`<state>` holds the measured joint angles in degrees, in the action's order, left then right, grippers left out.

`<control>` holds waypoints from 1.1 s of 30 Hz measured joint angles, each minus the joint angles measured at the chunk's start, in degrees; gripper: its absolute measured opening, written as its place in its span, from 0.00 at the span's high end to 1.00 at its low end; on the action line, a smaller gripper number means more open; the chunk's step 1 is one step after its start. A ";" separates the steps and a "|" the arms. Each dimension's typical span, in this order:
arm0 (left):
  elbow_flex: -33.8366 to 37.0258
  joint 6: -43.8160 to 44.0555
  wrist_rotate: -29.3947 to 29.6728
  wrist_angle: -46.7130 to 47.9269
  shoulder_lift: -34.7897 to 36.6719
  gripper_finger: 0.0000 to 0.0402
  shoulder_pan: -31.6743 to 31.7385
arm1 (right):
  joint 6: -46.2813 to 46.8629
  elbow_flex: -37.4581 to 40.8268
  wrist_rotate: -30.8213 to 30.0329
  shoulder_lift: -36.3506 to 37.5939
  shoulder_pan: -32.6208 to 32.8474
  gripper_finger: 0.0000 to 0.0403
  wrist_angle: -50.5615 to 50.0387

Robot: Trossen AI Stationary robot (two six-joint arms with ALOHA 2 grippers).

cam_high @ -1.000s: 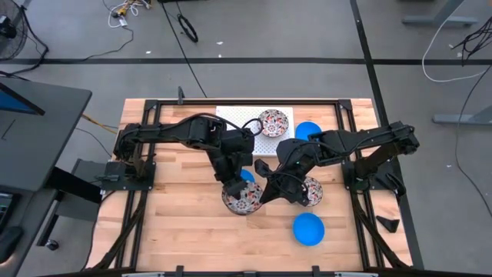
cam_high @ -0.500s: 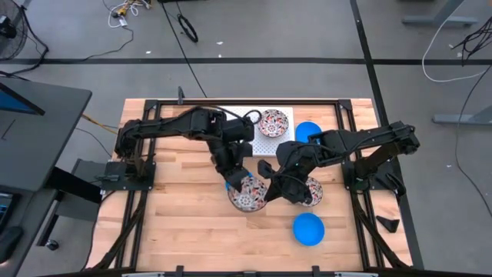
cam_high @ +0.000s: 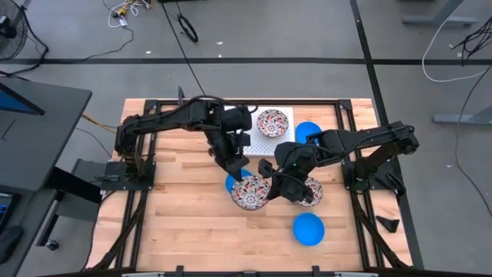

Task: Pick & Place Mini bowls
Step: Stack the left white patterned bowl on top of the other white patterned bowl on the shelf

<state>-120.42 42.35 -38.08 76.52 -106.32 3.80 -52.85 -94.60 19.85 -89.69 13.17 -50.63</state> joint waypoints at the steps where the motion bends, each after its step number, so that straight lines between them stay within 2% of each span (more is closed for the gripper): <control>1: 0.00 -0.07 0.34 0.43 0.02 0.55 0.25 | -0.04 -0.01 0.01 0.00 0.00 0.99 0.00; 5: -0.02 -1.81 2.18 3.18 0.52 0.55 1.15 | -0.14 -0.01 -1.58 0.04 0.00 1.00 -1.06; 13: 0.04 -8.13 10.66 10.09 2.64 0.55 1.74 | 0.87 -0.01 -3.35 0.04 -0.80 1.00 -2.25; 20: 0.06 -9.13 17.15 10.75 6.32 0.55 -0.38 | 6.33 -0.01 -10.29 0.07 -1.05 1.00 -3.33; 33: 0.04 -9.62 21.22 11.78 10.68 0.55 -5.05 | 16.95 -0.01 -20.79 0.07 -1.20 1.00 -3.68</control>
<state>-120.38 32.73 -16.86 88.30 -95.65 -1.24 -35.91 -94.61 -0.95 -89.62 11.97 -54.31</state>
